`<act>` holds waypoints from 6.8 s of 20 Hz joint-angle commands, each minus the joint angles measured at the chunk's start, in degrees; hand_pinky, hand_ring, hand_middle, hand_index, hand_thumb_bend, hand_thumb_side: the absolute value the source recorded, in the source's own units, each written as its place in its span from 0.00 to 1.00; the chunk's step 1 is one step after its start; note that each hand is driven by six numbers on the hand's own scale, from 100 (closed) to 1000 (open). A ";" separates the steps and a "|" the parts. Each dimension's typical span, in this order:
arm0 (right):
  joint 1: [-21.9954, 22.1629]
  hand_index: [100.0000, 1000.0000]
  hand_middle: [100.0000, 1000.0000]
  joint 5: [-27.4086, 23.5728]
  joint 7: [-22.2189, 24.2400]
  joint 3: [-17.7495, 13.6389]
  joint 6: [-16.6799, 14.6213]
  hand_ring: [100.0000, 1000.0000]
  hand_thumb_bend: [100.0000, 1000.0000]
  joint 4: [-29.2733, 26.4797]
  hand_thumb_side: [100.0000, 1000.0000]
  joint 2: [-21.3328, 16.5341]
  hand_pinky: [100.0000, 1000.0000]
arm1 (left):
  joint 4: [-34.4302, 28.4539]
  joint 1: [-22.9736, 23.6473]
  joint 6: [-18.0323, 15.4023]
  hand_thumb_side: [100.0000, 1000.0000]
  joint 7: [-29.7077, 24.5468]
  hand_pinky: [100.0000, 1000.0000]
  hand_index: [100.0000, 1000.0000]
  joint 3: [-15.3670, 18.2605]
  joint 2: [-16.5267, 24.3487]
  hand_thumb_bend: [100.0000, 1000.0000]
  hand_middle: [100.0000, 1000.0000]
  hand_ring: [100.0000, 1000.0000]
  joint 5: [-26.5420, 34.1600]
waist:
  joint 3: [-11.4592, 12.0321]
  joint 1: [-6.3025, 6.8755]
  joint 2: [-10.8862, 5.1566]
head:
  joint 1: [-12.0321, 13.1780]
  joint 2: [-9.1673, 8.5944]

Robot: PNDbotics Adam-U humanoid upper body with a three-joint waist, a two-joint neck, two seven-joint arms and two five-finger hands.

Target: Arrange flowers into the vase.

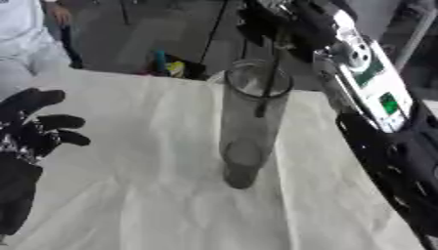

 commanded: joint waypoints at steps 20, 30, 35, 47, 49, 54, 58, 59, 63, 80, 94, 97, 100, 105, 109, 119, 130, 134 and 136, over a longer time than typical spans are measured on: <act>0.14 0.07 0.00 -0.37 -3.78 -0.24 -5.28 0.03 0.00 -1.54 0.75 -1.71 0.31 | -0.77 -0.76 0.15 1.00 -0.60 0.61 0.89 -0.65 0.14 0.06 0.80 0.70 -0.11 | 0.10 -0.45 0.14 | 0.04 -0.40; 0.76 0.17 0.05 4.02 -3.00 0.17 -8.56 0.13 0.00 -1.90 0.76 -2.11 0.41 | -0.77 -0.79 0.14 1.00 -0.67 0.61 0.89 -0.61 0.19 0.06 0.80 0.70 -0.15 | -0.04 -0.39 0.16 | 0.26 -0.31; 0.82 0.25 0.12 7.49 -0.52 0.30 -10.10 0.18 0.00 -1.74 0.79 -2.19 0.48 | -0.77 -0.79 0.16 1.00 -0.67 0.61 0.89 -0.61 0.20 0.06 0.80 0.70 -0.14 | -0.09 -0.40 0.09 | 0.29 -0.33; 0.03 0.40 0.29 10.54 6.29 0.18 -10.60 0.36 0.00 -0.57 0.90 -2.86 0.68 | -0.77 -0.68 0.32 1.00 -0.84 0.61 0.88 -0.64 0.16 0.06 0.80 0.70 -0.18 | -0.26 -0.41 0.16 | 0.34 -0.49; -0.09 0.41 0.30 10.40 7.19 0.20 -9.95 0.37 0.00 -0.46 0.91 -3.06 0.71 | -0.77 -0.64 0.32 1.00 -0.87 0.61 0.88 -0.65 0.15 0.06 0.80 0.70 -0.20 | -0.32 -0.38 0.17 | 0.36 -0.46; -0.25 0.42 0.31 10.22 9.06 -0.18 -8.31 0.40 0.00 -0.67 0.91 -3.45 0.73 | -0.77 -0.53 0.36 1.00 -0.95 0.61 0.88 -0.67 0.12 0.06 0.80 0.70 -0.24 | -0.46 -0.25 0.15 | 0.34 -0.51; -0.22 0.43 0.33 10.53 9.84 -0.59 -7.43 0.41 0.00 -0.66 0.89 -3.62 0.75 | -0.77 -0.48 0.36 1.00 -1.05 0.61 0.88 -0.70 0.09 0.06 0.80 0.70 -0.25 | -0.53 -0.12 0.15 | 0.29 -0.63; -0.19 0.43 0.33 10.63 10.10 -0.71 -7.21 0.42 0.00 -0.63 0.89 -3.65 0.75 | -0.77 -0.46 0.37 1.00 -1.07 0.61 0.88 -0.70 0.09 0.06 0.80 0.70 -0.26 | -0.57 -0.09 0.16 | 0.28 -0.66; -0.10 0.45 0.34 10.76 11.43 -1.33 -6.01 0.44 0.00 -0.51 0.90 -3.75 0.78 | -0.77 -0.40 0.46 1.00 -1.21 0.61 0.88 -0.71 0.04 0.06 0.80 0.70 -0.32 | -0.68 0.01 0.18 | 0.30 -0.62; 0.63 0.68 0.52 11.63 16.66 -3.22 -6.18 0.61 0.00 -2.62 0.96 -4.77 0.90 | -0.77 -0.24 0.52 1.00 -1.52 0.61 0.88 -0.69 -0.02 0.06 0.80 0.70 -0.45 | -1.10 0.32 0.31 | 0.48 -1.29; 1.04 0.81 0.66 15.35 25.64 -3.81 -14.61 0.75 0.00 -2.63 1.00 -5.20 0.94 | -0.77 -0.31 0.66 1.00 -1.90 0.61 0.88 -0.71 -0.11 0.06 0.80 0.70 -0.54 | -0.95 0.29 0.46 | 0.65 -1.48; 1.10 0.83 0.69 15.56 26.87 -3.94 -16.03 0.77 0.00 -2.56 1.00 -5.37 0.95 | -0.77 -0.31 0.69 1.00 -1.89 0.61 0.88 -0.69 -0.13 0.06 0.80 0.70 -0.54 | -0.96 0.27 0.48 | 0.70 -1.59; 1.14 0.84 0.70 15.47 27.87 -4.06 -17.38 0.79 0.00 -2.51 1.00 -5.74 0.95 | -0.77 -0.31 0.75 1.00 -1.97 0.61 0.88 -0.73 -0.16 0.06 0.80 0.70 -0.57 | -0.98 0.23 0.52 | 0.81 -1.65; 1.07 0.85 0.71 14.48 29.04 -4.34 -18.42 0.80 0.06 -2.20 1.00 -6.57 0.96 | -0.77 -0.31 0.86 1.00 -2.07 0.61 0.88 -0.75 -0.21 0.06 0.81 0.70 -0.64 | -1.14 0.16 0.62 | 0.96 -1.51; 0.98 0.86 0.72 12.68 30.14 -4.77 -18.08 0.81 0.20 -1.99 1.00 -7.34 0.97 | -0.77 -0.31 0.93 1.00 -2.08 0.61 0.88 -0.73 -0.23 0.06 0.81 0.70 -0.74 | -1.28 0.12 0.68 | 1.10 -1.48; 0.93 0.88 0.73 9.39 32.13 -5.73 -17.25 0.82 0.41 -2.58 1.00 -9.44 0.98 | -0.77 -0.15 1.01 1.00 -2.17 0.60 0.88 -0.71 -0.28 0.06 0.81 0.70 -0.99 | -1.61 0.24 0.78 | 1.30 -1.45; -2.68 0.88 0.74 11.66 35.70 -4.07 -19.94 0.84 0.25 4.60 1.00 -10.96 0.98 | -0.77 -0.18 1.44 1.00 -2.40 0.60 0.88 -0.82 -0.20 0.06 0.81 0.70 -1.08 | -1.19 -0.59 0.59 | 0.80 -1.46; -3.61 0.88 0.74 11.53 35.46 -3.91 -20.83 0.83 0.22 6.57 1.00 -11.01 0.98 | -0.77 -0.24 1.61 1.00 -2.37 0.60 0.88 -0.76 -0.16 0.06 0.81 0.70 -1.13 | -1.15 -0.87 0.64 | 0.69 -1.59; -3.81 0.88 0.74 11.56 35.15 -3.69 -21.08 0.83 0.21 7.12 1.00 -10.83 0.98 | -0.77 -0.40 1.64 1.00 -2.40 0.60 0.88 -0.78 -0.14 0.06 0.81 0.70 -1.12 | -1.15 -1.05 0.70 | 0.57 -1.68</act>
